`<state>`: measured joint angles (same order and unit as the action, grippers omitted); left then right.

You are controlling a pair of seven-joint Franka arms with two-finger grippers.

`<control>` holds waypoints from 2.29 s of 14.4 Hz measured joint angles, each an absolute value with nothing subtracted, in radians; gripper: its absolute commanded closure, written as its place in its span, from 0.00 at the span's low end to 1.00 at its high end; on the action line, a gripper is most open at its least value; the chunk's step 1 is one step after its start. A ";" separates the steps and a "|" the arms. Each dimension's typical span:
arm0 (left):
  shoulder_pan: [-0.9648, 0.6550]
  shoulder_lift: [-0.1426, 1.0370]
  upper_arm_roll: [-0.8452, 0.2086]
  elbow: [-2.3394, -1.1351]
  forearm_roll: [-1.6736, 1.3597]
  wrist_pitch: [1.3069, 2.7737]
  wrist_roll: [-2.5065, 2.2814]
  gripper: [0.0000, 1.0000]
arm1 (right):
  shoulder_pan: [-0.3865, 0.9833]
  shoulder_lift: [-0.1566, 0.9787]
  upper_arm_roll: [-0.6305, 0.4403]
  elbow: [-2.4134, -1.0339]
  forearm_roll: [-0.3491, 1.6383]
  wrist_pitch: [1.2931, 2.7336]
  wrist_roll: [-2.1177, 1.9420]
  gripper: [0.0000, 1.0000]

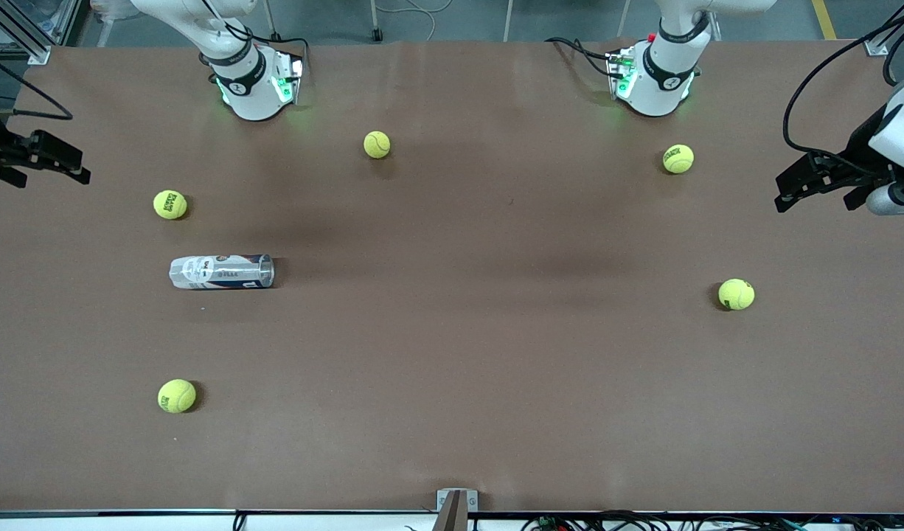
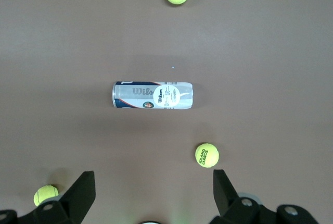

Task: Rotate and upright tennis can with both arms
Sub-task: 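Move the right gripper toward the lying Wilson tennis can, then lower the right gripper over the can's lid end and grasp it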

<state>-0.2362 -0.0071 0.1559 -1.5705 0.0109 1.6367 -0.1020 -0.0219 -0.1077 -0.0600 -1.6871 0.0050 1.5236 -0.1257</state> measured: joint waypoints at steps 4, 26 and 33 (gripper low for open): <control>-0.236 -0.005 0.156 -1.571 0.011 1.637 -0.102 0.00 | -0.022 -0.136 -0.056 -1.699 0.005 1.523 -0.126 0.00; -0.236 0.001 0.156 -1.571 0.011 1.637 -0.102 0.00 | -0.081 0.076 -0.070 -1.640 -0.031 1.555 -0.074 0.00; -0.236 0.001 0.156 -1.571 0.011 1.637 -0.102 0.00 | -0.091 0.124 -0.057 -1.638 -0.027 1.521 0.778 0.00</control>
